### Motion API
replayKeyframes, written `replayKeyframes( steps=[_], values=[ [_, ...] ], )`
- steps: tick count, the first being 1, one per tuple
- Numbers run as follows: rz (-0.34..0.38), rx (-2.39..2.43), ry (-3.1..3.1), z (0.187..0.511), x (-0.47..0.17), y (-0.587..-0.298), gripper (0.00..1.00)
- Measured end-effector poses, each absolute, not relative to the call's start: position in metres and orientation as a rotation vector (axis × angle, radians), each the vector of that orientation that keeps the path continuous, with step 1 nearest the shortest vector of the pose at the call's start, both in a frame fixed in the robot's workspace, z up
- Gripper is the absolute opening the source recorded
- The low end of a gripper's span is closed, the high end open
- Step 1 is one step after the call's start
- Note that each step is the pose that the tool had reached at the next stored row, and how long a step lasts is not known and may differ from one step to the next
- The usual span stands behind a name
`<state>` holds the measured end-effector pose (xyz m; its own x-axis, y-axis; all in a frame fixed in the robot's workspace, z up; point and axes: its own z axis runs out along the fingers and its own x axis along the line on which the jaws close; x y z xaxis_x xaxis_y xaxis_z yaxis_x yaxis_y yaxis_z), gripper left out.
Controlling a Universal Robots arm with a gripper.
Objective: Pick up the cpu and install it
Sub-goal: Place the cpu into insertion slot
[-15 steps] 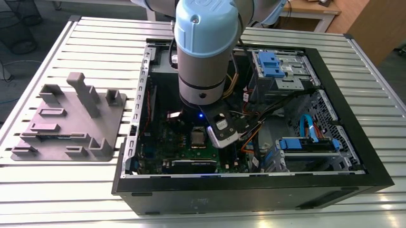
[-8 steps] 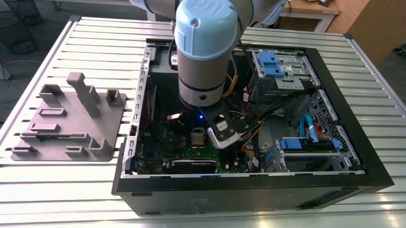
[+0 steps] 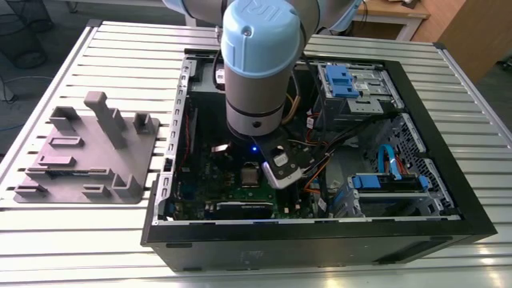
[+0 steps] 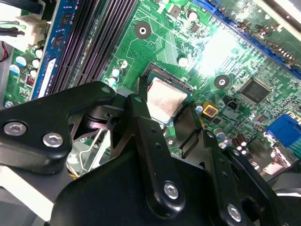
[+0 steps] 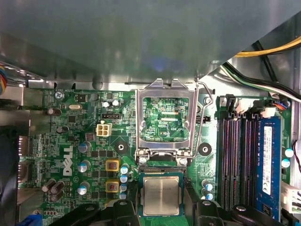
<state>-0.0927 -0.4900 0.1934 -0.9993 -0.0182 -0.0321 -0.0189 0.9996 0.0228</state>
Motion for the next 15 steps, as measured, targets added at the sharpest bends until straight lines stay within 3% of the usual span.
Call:
replayKeyframes(
  steps=[15],
  values=[
    [0.035, -0.019, 3.109, 0.1902, -0.0908, -0.4904, 0.47]
  ],
)
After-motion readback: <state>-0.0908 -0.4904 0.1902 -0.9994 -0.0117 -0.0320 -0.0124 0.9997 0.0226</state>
